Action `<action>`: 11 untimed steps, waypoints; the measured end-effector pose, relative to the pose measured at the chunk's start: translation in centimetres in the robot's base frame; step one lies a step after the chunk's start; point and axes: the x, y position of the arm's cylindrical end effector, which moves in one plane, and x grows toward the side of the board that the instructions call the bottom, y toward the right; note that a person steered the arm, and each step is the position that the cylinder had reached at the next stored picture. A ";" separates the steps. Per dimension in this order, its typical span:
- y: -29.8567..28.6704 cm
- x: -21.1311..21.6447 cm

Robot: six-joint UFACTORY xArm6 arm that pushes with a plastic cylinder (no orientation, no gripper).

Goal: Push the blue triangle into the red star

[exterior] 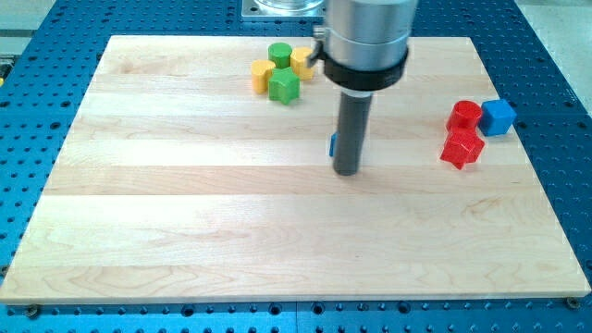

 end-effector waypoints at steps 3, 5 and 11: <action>-8.1 0.4; -7.4 -3.3; 9.4 -1.7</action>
